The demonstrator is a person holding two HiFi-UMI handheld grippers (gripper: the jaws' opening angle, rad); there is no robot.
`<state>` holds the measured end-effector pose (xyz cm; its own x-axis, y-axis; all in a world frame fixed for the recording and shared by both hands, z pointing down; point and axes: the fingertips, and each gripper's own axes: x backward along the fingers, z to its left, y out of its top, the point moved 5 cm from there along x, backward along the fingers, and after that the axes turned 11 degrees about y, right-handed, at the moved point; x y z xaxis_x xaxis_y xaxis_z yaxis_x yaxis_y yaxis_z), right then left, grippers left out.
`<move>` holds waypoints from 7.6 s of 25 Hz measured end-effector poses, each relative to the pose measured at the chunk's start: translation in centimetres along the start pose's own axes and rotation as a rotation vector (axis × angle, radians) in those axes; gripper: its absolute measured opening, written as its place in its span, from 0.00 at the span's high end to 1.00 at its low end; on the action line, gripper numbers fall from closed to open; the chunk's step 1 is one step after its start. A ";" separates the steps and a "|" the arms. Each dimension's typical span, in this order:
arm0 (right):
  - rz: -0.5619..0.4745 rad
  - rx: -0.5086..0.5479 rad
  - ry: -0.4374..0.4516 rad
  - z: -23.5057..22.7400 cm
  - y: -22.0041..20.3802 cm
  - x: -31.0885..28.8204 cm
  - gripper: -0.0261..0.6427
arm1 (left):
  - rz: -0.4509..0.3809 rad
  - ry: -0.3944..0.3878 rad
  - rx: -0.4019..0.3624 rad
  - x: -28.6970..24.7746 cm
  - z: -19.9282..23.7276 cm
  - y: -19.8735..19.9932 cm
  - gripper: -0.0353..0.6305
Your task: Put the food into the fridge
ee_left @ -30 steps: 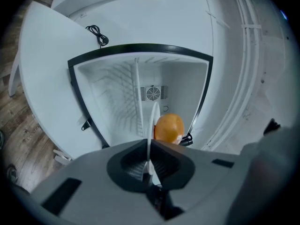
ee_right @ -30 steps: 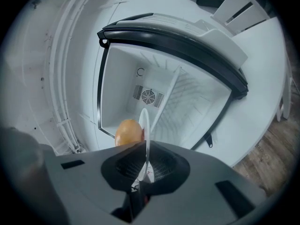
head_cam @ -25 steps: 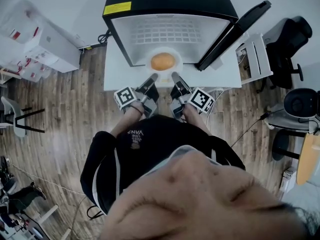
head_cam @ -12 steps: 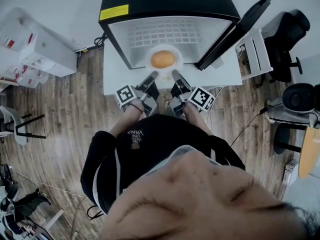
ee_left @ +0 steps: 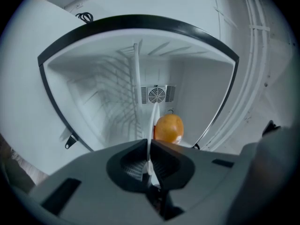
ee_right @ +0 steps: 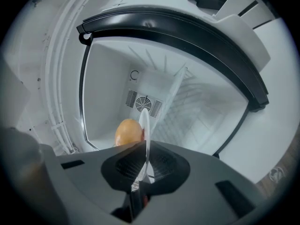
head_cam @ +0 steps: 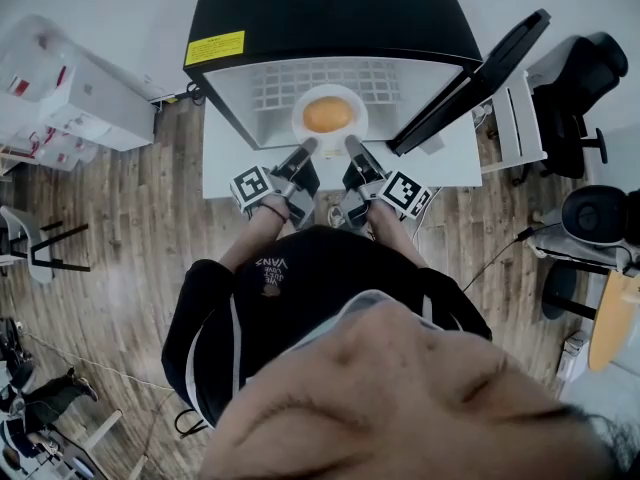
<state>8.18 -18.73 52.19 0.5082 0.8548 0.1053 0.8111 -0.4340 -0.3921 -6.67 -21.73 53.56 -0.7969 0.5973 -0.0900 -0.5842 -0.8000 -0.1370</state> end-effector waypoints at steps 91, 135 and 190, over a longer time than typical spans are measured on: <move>0.072 0.115 0.028 -1.8 5.4 -4.6 0.80 | -0.128 -0.100 0.019 -4.3 -1.0 3.3 0.77; 0.232 0.791 -0.078 0.3 3.2 -1.7 0.94 | -0.099 0.121 -0.908 -1.8 -2.0 0.8 0.91; 0.263 0.789 -0.048 -0.9 5.4 -6.7 0.94 | -0.106 0.159 -0.854 -4.9 -1.7 4.7 0.91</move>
<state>9.43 -27.02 50.19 0.6253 0.7724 -0.1109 0.2179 -0.3093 -0.9257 -5.27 -28.31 51.67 -0.6769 0.7178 -0.1630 -0.2882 -0.4622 -0.8386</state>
